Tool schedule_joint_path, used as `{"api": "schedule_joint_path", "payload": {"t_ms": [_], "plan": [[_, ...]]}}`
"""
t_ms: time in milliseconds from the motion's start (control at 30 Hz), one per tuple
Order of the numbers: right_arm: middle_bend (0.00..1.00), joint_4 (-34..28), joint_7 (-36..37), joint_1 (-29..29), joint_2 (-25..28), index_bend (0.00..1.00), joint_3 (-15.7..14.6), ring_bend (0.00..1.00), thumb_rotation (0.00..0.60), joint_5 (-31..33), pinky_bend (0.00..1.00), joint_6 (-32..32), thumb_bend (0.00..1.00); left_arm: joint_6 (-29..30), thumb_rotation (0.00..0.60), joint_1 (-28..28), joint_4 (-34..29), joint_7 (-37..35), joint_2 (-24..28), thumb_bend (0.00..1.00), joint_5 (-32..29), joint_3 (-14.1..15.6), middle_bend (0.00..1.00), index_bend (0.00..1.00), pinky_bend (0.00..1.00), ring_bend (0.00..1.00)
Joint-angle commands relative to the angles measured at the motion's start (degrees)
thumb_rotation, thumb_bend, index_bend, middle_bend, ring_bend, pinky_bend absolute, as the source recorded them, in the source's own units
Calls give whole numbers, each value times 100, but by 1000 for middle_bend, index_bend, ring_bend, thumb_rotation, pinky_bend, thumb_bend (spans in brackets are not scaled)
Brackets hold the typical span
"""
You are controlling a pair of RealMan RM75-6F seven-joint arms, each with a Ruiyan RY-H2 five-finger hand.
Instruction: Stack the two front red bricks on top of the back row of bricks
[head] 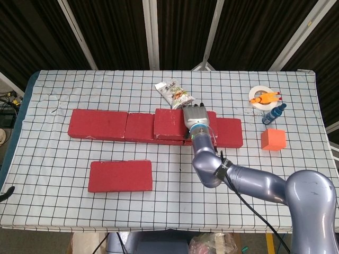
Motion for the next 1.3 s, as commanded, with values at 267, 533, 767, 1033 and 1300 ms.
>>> {"api": "schedule_joint_path", "payload": {"t_ms": [267, 533, 767, 1033, 1300], "plan": [[253, 29, 118, -34, -33, 230, -71, 116, 600, -66, 0, -141, 184, -1, 600, -12, -2, 86, -40, 0, 31, 35, 0, 77, 74, 0], [253, 236, 170, 27, -166, 230, -115, 116, 600, -57, 0, -167, 184, 20, 600, -4, 6, 68, -32, 0, 5, 19, 0, 77, 74, 0], [253, 389, 168, 67, -284, 230, -136, 116, 600, -47, 0, -160, 184, -8, 600, -17, 20, 47, -18, 0, -39, 1, 0, 77, 74, 0], [252, 402, 158, 88, -334, 230, -127, 116, 600, -71, 0, -119, 185, -6, 600, -17, 26, 30, -8, 0, -47, 1, 0, 77, 74, 0], [252, 460, 147, 101, -418, 230, -109, 116, 600, -64, 0, -78, 184, 10, 600, -9, 25, 14, -1, 0, -47, 3, 0, 77, 74, 0]]}}
